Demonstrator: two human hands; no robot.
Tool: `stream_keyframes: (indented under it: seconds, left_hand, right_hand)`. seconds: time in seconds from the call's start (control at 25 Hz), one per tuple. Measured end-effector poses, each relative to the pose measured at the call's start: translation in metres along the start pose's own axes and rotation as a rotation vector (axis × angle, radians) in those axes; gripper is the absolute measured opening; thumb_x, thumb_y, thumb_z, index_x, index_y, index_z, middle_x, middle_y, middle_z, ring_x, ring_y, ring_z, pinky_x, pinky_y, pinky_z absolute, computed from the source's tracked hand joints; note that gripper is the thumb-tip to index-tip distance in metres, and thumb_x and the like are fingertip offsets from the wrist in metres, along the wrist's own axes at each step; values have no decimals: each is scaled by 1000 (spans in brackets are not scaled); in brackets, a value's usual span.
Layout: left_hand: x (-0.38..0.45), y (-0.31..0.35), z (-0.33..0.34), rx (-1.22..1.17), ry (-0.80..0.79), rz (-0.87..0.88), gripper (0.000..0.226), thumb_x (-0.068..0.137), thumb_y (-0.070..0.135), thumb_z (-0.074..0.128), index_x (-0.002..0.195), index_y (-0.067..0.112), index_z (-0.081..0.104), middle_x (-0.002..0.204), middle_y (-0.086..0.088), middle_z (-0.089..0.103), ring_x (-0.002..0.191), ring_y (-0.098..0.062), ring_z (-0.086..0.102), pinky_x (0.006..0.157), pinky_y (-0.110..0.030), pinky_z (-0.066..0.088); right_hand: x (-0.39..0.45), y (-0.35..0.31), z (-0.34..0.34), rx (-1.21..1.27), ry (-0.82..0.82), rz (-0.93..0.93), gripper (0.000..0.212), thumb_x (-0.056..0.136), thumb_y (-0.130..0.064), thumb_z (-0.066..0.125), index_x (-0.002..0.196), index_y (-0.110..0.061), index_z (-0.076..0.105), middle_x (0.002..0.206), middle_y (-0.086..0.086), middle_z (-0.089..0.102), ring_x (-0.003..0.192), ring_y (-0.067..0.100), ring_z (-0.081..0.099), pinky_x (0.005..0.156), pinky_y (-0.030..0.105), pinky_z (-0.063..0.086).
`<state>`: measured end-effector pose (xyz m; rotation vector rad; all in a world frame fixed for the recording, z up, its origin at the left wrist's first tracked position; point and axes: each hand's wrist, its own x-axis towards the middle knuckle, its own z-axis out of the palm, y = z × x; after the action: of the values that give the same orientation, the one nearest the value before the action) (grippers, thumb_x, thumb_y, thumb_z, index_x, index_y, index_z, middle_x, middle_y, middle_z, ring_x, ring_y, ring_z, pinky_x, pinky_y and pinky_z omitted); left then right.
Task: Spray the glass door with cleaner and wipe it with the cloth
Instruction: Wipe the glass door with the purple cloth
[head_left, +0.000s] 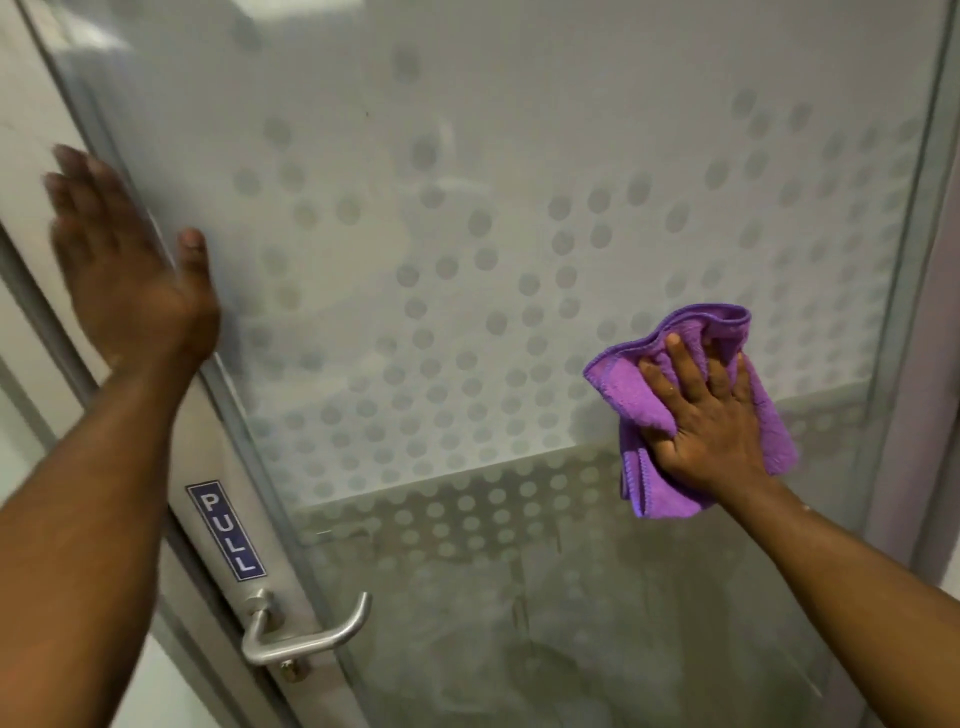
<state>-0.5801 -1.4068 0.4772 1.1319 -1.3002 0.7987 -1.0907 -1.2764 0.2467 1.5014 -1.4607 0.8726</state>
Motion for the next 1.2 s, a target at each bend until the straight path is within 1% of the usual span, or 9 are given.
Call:
stream_keyframes:
  seconds: [0.12, 0.32, 0.48, 0.68, 0.84, 0.92, 1.04, 1.12, 1.2]
  left_hand:
    - [-45, 69, -27, 17, -123, 149, 75, 102, 53, 24, 158, 6, 6, 165, -21, 5, 154, -33, 2, 124, -38, -1]
    - [-68, 127, -17, 5, -205, 221, 79, 100, 57, 21, 157, 3, 6, 165, -21, 7, 153, -33, 5, 124, -41, 2]
    - [-86, 166, -8, -19, -229, 282, 80, 100, 58, 21, 157, 5, 5, 166, -18, 6, 154, -30, 5, 125, -41, 3]
    - [-103, 180, -5, -57, -231, 277, 80, 99, 58, 23, 158, 7, 5, 166, -16, 4, 154, -28, 2, 125, -41, 2]
    - [-116, 187, -9, -121, -242, 258, 79, 99, 51, 34, 158, 6, 9, 166, -16, 5, 154, -27, 2, 125, -41, 4]
    - [-130, 200, -10, -162, -193, 286, 76, 98, 46, 41, 156, 2, 19, 164, -18, 16, 153, -31, 12, 125, -43, 10]
    - [-159, 241, -7, -338, -120, 348, 64, 93, 38, 54, 143, -1, 47, 146, -19, 50, 135, -34, 46, 113, -43, 35]
    - [-180, 280, -7, -509, -182, 369, 51, 90, 36, 59, 130, 4, 62, 120, -14, 68, 108, -32, 63, 95, -40, 49]
    - [-195, 320, -15, -612, -356, 310, 47, 88, 41, 59, 125, 13, 66, 106, -2, 73, 92, -23, 69, 80, -35, 54]
  right_hand:
    - [20, 8, -7, 44, 11, 148, 83, 83, -51, 44, 155, -37, 5, 165, -7, -7, 152, 27, -2, 118, 58, 2]
    - [52, 35, -17, 144, 77, 348, 75, 91, -55, 40, 156, -33, 10, 165, 5, 9, 151, 34, 5, 118, 60, 2]
    - [46, 65, -19, 195, 114, 503, 72, 94, -63, 30, 156, -30, 14, 165, 5, 12, 151, 33, 6, 119, 60, 5]
    - [35, 82, -19, 301, 211, 645, 70, 93, -66, 30, 149, -49, -9, 164, 9, 14, 150, 36, 9, 118, 61, 4]
    - [34, 73, -13, 332, 243, 838, 83, 91, -73, 24, 156, -24, 6, 164, 9, 13, 151, 36, 9, 116, 67, 11]
    - [36, 65, -14, 339, 247, 844, 79, 94, -67, 29, 156, -24, 7, 164, 9, 13, 150, 37, 8, 114, 69, 12]
    - [40, 45, -15, 294, 208, 792, 72, 94, -61, 34, 155, -35, 3, 165, 7, 11, 151, 36, 7, 115, 67, 13]
    - [42, 29, -17, 258, 148, 737, 72, 94, -61, 34, 154, -41, -1, 165, 6, 9, 151, 35, 5, 117, 64, 12]
    - [46, 18, -20, 231, 93, 705, 73, 93, -64, 31, 154, -40, -2, 166, 4, 6, 151, 34, 3, 118, 61, 10]
